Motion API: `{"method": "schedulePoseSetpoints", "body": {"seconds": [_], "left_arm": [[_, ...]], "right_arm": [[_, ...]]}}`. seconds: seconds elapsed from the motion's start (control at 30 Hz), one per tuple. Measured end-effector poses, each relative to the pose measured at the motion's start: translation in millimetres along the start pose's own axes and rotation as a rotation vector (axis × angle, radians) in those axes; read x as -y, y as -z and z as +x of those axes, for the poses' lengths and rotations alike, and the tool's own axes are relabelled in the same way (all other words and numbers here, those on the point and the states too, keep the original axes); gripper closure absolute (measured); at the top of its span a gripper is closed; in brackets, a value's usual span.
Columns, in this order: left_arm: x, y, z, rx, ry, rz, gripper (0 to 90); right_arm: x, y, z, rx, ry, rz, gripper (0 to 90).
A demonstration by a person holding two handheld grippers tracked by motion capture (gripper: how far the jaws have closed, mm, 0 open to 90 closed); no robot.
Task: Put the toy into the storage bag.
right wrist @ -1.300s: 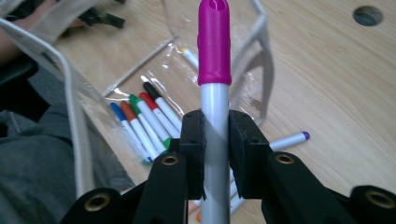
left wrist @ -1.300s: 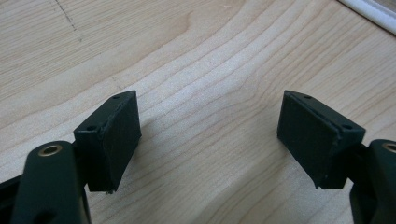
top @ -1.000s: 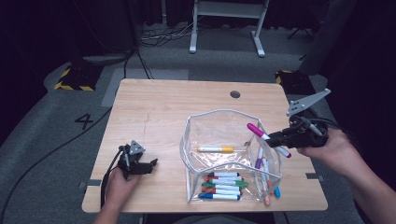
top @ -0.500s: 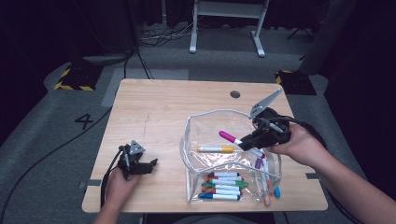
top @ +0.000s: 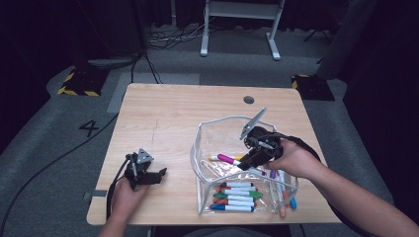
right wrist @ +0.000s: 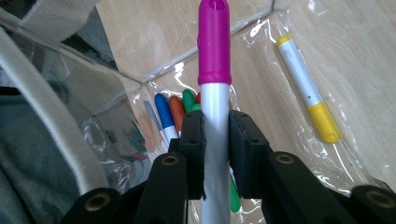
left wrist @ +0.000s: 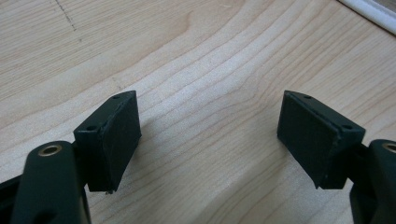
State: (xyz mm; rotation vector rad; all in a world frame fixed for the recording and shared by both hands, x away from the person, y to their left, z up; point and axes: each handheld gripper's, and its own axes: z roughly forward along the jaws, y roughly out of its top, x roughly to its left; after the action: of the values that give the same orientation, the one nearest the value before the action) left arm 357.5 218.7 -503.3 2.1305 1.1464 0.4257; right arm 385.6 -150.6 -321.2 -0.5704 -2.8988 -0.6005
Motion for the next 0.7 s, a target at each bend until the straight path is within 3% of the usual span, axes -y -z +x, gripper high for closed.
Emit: {"method": "schedulePoseSetpoints", "body": {"seconds": [0.7], "left_arm": [[0.0,-0.1,-0.1,0.0,0.001,-0.001,21.6]], "right_arm": [[-5.3,-54.0,0.2,-0.033,0.019,0.201,76.2]]}}
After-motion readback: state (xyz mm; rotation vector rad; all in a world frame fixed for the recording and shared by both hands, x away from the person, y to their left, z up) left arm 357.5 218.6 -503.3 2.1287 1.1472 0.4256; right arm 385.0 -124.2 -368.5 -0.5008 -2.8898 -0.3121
